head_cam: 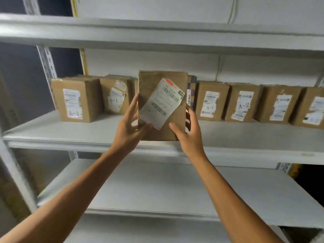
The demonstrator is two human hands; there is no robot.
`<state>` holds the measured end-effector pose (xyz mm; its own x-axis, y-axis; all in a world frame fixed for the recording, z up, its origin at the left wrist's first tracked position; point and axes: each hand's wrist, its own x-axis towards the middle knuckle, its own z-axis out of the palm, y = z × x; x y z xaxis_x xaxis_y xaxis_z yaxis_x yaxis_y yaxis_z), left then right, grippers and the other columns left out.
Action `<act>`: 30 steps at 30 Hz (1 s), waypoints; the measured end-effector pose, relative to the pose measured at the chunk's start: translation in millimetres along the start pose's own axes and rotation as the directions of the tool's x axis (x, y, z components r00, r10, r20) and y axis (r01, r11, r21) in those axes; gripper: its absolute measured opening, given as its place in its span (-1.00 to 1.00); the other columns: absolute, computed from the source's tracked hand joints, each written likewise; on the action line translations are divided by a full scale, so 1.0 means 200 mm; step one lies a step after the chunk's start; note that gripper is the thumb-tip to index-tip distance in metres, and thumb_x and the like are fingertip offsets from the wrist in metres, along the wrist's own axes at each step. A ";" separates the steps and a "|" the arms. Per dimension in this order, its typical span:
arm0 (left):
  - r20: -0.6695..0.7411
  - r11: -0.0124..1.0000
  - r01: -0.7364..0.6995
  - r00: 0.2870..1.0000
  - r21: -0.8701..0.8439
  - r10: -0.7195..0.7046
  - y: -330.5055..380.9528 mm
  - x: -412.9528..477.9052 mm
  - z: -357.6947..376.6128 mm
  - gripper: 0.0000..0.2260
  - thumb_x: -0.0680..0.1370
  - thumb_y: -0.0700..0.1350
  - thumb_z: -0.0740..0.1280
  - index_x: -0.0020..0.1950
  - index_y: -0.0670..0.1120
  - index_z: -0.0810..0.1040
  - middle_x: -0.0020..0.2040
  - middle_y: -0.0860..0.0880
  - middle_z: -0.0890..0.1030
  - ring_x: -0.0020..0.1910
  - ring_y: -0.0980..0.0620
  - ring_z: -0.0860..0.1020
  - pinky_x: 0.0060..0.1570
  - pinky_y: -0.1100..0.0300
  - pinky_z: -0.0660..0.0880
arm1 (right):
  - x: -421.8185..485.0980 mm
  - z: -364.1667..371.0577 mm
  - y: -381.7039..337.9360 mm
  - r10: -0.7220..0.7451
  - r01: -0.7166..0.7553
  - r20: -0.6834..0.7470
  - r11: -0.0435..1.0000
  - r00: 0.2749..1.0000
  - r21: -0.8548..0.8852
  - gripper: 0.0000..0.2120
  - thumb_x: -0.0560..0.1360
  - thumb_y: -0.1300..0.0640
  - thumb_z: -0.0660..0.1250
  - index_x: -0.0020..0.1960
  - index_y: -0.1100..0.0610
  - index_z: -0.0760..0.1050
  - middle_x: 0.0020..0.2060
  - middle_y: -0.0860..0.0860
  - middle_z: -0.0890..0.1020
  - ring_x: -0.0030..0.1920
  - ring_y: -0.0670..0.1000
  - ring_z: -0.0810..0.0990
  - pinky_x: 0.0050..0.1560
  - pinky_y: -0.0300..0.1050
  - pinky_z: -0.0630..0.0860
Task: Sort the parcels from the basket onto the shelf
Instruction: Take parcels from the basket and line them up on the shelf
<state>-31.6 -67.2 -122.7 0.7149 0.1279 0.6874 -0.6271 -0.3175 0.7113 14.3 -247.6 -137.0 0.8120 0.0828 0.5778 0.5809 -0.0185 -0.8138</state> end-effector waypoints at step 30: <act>-0.102 0.615 0.142 0.990 0.776 -0.100 -0.90 0.57 -0.74 -0.14 0.45 -0.23 0.41 0.57 -0.02 -0.09 0.36 -0.24 0.27 0.18 -0.27 0.43 0.08 -0.15 0.51 | 0.74 1.23 0.60 0.093 -0.026 0.149 0.914 0.984 -0.404 -0.17 0.45 0.09 0.46 0.53 0.10 0.02 0.45 0.12 0.32 0.27 0.24 0.47 0.19 0.03 0.43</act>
<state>117.7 144.2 -150.7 0.7385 0.2545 0.6244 -0.0439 -0.9059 0.4212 190.4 6.9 -165.2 0.8452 0.2282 0.4833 0.5332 -0.4215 -0.7335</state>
